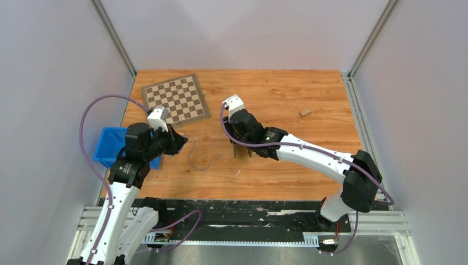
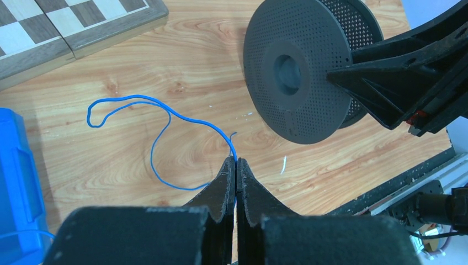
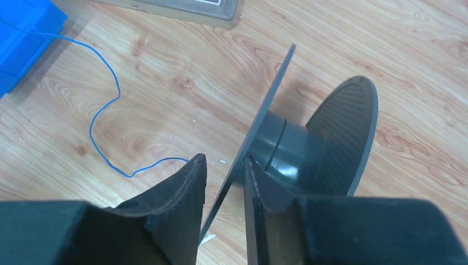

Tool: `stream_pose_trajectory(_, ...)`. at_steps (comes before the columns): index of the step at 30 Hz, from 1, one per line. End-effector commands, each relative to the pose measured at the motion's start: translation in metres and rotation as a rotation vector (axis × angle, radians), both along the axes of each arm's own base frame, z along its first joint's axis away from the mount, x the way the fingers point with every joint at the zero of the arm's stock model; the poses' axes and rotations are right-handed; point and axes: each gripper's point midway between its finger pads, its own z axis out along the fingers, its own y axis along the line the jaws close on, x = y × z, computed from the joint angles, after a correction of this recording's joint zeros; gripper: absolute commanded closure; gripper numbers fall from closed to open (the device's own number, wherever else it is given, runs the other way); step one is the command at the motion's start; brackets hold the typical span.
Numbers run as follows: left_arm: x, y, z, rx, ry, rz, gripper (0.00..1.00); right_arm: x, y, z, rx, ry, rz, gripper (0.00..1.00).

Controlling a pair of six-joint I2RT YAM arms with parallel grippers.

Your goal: Wrap the cables

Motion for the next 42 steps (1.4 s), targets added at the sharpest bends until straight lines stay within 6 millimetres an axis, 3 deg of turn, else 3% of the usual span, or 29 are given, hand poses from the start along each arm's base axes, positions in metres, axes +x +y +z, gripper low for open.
stream_pose_trajectory(1,0.003,-0.001,0.016,-0.001,-0.055,-0.006,1.00,0.003,0.003,0.025,0.069,-0.056,0.008,0.69)
stream_pose_trajectory(13,0.004,-0.001,0.015,-0.002,-0.049,-0.002,1.00,0.001,-0.003,0.030,0.079,-0.068,0.006,0.70)
stream_pose_trajectory(23,0.005,-0.001,0.017,-0.022,-0.050,0.012,1.00,-0.006,-0.004,0.048,0.124,-0.080,0.040,0.56)
stream_pose_trajectory(29,0.005,-0.004,0.027,-0.094,-0.034,0.041,1.00,-0.017,-0.010,0.071,0.161,-0.096,0.072,0.48)
stream_pose_trajectory(33,0.002,-0.007,0.049,-0.159,-0.040,0.061,1.00,-0.039,-0.011,0.113,0.267,-0.105,0.138,0.36)
stream_pose_trajectory(36,-0.006,-0.018,0.077,-0.247,-0.068,0.017,1.00,-0.062,-0.004,0.148,0.369,-0.127,0.235,0.36)
stream_pose_trajectory(39,-0.021,-0.036,0.104,-0.342,-0.074,-0.087,1.00,-0.093,0.017,0.168,0.387,-0.253,0.491,0.37)
stream_pose_trajectory(42,-0.041,-0.046,0.122,-0.357,-0.067,-0.189,1.00,-0.127,0.029,0.171,0.333,-0.462,0.810,0.37)
